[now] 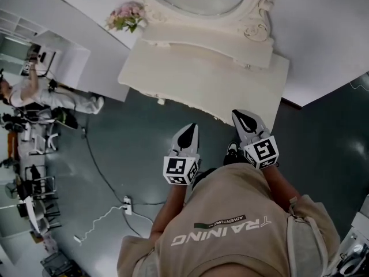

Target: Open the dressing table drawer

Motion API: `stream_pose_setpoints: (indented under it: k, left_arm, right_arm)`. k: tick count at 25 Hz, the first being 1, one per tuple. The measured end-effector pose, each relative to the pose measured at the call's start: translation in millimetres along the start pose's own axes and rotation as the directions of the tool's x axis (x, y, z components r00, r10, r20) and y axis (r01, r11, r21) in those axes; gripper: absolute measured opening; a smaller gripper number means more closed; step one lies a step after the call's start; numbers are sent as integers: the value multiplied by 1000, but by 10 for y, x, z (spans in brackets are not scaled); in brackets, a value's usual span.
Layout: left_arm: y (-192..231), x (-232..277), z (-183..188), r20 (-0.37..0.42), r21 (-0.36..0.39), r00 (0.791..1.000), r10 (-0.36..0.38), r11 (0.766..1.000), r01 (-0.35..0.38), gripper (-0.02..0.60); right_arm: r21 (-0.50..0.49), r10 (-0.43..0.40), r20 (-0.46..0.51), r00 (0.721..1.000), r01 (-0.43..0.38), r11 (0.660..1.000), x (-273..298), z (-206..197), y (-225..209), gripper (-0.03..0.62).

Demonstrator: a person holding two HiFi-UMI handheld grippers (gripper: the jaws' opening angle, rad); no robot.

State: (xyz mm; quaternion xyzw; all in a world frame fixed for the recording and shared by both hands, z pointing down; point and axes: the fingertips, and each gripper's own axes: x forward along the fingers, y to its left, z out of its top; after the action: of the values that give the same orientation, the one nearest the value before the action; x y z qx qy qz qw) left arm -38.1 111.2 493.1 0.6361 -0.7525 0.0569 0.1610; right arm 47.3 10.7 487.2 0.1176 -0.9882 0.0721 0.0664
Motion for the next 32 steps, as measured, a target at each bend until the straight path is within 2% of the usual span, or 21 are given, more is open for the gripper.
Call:
stream_pose_setpoints:
  k: [5,11,18,25,32]
  left_arm:
    - [5,245,93,-26,40,1000,9,999,-8,18]
    - [168,460,212,-23,38,999,36,999,-35,18]
    - [345,743,265,-28,14,1000,8,1000,-8,18]
    - [527,1201,369,-19,44,996,-85,995,86,18]
    - [941,1718,682,-8,97,979,-205,974,205,18]
  right_arm:
    - [57,-57,-22,998,58,997,54,-68,-346,2]
    - [64,-65,-17,998,66,996,179,1,-566,2]
    - [74,-96,-58,994,101,992,337,-103,-667,2]
    - [59,-184,-71,980,188,980,579,-103,-883,2]
    - [48,-262,-77,962,266,963,1112,34,-1005,2]
